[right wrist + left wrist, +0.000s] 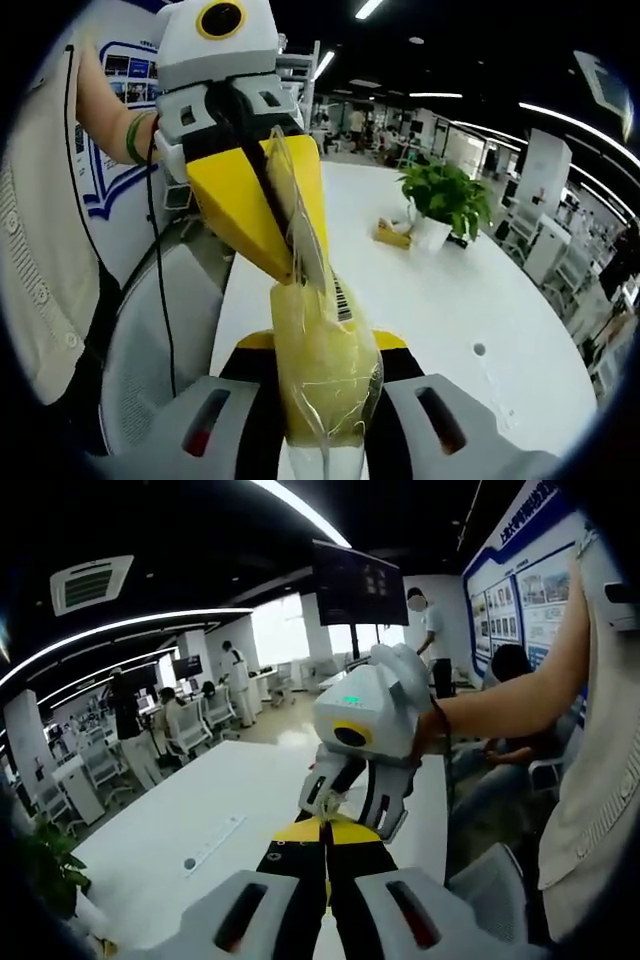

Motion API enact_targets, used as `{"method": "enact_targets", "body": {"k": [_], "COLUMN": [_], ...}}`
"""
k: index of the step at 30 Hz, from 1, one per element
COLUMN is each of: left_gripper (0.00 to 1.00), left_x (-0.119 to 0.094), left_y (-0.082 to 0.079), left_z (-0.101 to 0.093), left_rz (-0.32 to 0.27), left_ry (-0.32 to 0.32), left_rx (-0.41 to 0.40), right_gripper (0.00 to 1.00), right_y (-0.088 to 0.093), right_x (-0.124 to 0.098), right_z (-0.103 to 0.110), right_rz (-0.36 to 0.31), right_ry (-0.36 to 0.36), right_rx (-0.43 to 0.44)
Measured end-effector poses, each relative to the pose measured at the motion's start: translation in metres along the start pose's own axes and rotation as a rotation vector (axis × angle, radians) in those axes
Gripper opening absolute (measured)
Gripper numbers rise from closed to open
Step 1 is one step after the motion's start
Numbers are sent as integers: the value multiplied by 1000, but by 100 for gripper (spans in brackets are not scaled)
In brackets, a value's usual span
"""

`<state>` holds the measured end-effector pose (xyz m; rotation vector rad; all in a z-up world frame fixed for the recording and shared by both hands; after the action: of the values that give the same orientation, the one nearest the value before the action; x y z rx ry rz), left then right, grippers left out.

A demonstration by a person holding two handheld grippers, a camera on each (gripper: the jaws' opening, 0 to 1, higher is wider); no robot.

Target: Compare the silicone blocks by pressing each to a similar depth, holding the contact briefly, and releasing to observe deformation and rebound differences across the visible hardness samples.

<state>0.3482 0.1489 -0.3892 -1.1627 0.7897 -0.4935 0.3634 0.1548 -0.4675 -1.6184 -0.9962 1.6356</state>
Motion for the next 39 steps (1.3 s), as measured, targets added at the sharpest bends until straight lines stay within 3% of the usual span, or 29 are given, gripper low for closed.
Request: {"method": "enact_targets", "body": {"k": [14, 39], "left_gripper": [0, 0], "left_x": [-1, -3], "left_y": [-1, 8], "left_z": [-4, 5], "left_rz": [3, 17], "left_ry": [-1, -5], "left_rx": [-4, -19], "right_gripper": [23, 28], "right_y": [-1, 2], "right_x": [1, 12], "right_z": [-1, -3], "right_rz": [-12, 0], "right_ry": [-11, -39], "right_rx": [-8, -12]}}
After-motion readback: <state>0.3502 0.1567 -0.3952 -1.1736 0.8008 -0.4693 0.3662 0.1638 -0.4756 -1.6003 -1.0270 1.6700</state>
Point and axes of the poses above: the point that each gripper's makers call its tool centre point, and the gripper's own axes: x roughly forward along the fingers, z roughly to its left, y roughly out of its underside, the point moved 2 cm from there along -x, roughly backward along the fingers, and after that the axes turned 10 degrees about -y, right-handed, at the moved point
